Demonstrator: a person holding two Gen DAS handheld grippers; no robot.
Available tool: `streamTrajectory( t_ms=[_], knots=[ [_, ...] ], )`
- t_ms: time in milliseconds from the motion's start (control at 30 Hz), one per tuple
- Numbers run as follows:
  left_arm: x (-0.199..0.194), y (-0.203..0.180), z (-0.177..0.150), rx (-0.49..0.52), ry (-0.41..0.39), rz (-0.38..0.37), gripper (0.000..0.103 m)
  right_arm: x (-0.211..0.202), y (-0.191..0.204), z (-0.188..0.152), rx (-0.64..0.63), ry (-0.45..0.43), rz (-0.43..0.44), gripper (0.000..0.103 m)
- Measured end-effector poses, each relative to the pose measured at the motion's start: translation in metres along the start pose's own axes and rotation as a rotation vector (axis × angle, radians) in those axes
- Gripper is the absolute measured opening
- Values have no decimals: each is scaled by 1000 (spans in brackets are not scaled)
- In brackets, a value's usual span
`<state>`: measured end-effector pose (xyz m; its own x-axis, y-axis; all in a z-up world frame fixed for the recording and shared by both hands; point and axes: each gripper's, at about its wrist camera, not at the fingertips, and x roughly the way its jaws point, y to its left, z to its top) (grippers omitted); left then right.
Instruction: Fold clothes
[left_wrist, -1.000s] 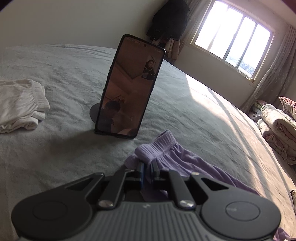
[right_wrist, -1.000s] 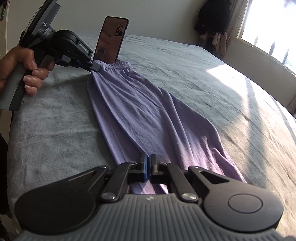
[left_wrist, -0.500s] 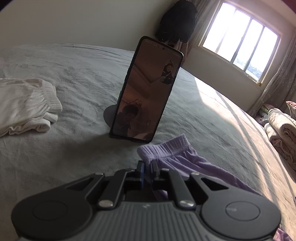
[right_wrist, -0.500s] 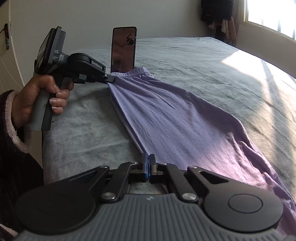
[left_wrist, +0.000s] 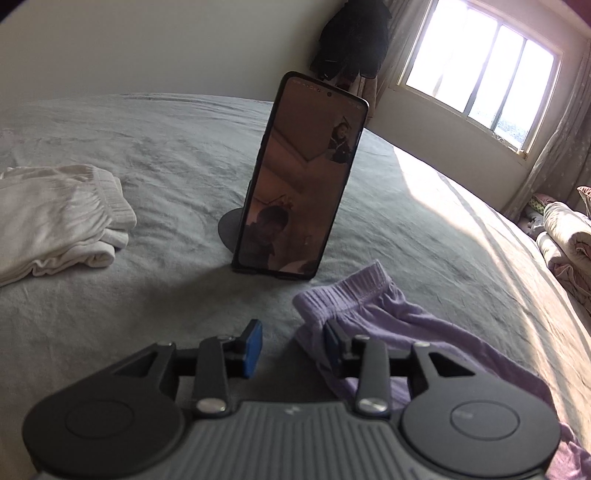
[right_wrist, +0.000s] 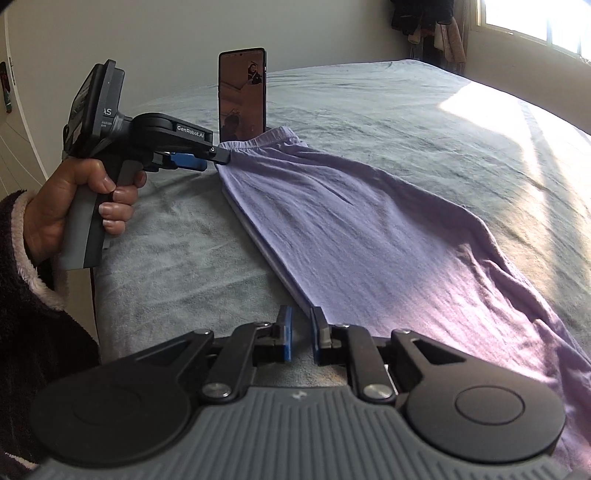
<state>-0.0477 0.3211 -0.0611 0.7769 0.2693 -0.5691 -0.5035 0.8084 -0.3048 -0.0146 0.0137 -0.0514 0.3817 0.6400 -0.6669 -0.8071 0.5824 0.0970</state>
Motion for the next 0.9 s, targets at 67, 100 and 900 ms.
streamTrajectory(
  t_ms=[67,100,900],
  knots=[
    [-4,0,1,-6,-21,-3,38,-3,-1,-1,20,-10,-6,25],
    [-6,-1,2,-3,-32,-5,38,-4,-1,-2,30,-15,-9,30],
    [-15,-84,-3,147,-118,-178,42,-42,-59,-12,189,-70,-104,44]
  ],
)
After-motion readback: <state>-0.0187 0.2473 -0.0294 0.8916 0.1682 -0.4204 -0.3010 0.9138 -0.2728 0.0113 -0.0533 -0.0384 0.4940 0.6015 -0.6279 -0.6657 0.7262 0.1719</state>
